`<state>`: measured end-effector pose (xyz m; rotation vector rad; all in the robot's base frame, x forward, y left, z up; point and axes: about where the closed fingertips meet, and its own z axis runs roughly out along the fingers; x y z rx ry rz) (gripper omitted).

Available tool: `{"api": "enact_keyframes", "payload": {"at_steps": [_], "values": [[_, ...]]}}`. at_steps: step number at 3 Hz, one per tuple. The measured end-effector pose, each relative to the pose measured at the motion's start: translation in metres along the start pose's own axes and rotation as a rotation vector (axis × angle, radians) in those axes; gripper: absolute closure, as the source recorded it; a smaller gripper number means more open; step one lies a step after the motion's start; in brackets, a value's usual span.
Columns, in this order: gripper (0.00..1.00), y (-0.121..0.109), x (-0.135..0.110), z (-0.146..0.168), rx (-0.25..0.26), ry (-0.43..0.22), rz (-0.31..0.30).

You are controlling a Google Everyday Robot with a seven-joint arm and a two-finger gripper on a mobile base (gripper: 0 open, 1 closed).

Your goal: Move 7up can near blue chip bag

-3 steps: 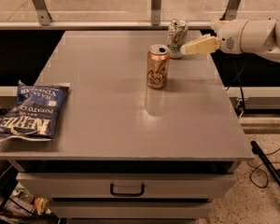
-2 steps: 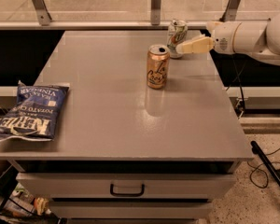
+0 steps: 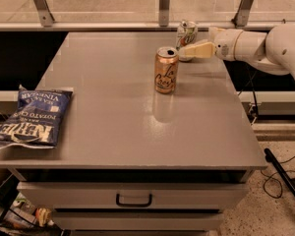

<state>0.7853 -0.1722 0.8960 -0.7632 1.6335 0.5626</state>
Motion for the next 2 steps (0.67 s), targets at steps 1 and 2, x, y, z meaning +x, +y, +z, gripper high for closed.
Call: {"api": "enact_keyframes", "payload": {"at_steps": [1,2], "values": [[0.0,-0.003,0.003,0.013,-0.009,-0.034,0.018],[0.0,-0.002,-0.003,0.027,-0.028,-0.072,0.019]]}}
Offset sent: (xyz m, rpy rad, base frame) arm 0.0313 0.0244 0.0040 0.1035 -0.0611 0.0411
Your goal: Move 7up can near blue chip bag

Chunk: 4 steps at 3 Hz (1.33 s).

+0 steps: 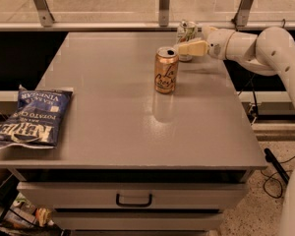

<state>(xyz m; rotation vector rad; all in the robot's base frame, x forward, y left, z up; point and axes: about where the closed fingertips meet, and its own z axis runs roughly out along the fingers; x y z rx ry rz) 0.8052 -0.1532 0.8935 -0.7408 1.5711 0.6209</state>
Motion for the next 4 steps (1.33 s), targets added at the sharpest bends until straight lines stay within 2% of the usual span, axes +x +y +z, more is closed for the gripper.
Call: {"api": "enact_keyframes", "payload": {"at_steps": [1,2,4], "values": [[0.0,0.0006,-0.0036,0.0116,-0.013,-0.027,0.001],[0.18,0.0025,-0.0033,0.0142,-0.017,-0.026,0.001],[0.64,0.0066,-0.0028,0.0203,-0.027,-0.026,0.003]]}}
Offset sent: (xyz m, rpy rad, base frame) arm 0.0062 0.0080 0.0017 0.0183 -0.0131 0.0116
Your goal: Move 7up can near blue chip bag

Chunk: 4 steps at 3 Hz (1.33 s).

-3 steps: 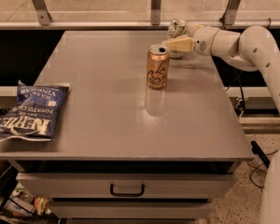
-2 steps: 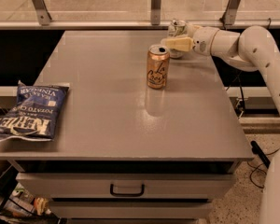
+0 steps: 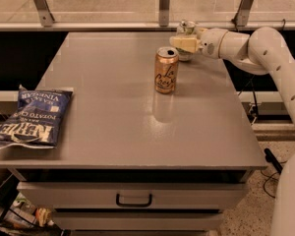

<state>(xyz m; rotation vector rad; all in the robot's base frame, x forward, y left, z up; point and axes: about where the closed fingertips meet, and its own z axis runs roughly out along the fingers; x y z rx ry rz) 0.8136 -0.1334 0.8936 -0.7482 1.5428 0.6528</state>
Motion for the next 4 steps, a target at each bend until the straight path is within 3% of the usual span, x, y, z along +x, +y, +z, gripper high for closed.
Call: {"api": "enact_keyframes", "payload": {"at_steps": [1,2,4], "values": [[0.87,0.002,0.0,0.003,-0.005,0.0,0.001],[1.0,0.004,0.001,0.006,-0.01,0.0,0.002],[1.0,0.003,-0.011,-0.002,0.003,-0.001,0.005]]}}
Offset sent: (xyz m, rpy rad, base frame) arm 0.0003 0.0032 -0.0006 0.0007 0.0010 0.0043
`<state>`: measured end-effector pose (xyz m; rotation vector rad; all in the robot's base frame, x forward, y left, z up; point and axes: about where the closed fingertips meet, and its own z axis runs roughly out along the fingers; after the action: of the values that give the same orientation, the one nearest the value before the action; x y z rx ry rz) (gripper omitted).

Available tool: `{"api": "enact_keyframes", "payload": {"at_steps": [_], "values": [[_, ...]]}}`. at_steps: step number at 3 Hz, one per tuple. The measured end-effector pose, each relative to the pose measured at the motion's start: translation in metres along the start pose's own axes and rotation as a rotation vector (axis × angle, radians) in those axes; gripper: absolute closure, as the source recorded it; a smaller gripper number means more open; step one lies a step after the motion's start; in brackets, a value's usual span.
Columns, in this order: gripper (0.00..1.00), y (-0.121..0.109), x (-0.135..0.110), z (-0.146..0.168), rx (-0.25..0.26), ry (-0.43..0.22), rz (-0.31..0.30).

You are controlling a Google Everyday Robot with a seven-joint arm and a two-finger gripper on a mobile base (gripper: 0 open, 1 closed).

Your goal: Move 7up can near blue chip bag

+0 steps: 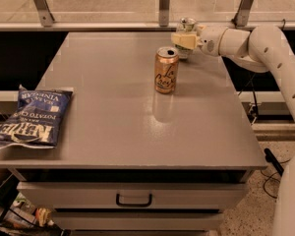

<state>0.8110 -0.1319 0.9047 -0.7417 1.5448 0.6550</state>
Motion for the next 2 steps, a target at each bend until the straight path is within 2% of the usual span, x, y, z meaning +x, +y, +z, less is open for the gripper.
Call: {"api": "enact_keyframes", "payload": {"at_steps": [2], "values": [[1.0,-0.002,-0.033,-0.023,0.039,-0.022,-0.016]]}}
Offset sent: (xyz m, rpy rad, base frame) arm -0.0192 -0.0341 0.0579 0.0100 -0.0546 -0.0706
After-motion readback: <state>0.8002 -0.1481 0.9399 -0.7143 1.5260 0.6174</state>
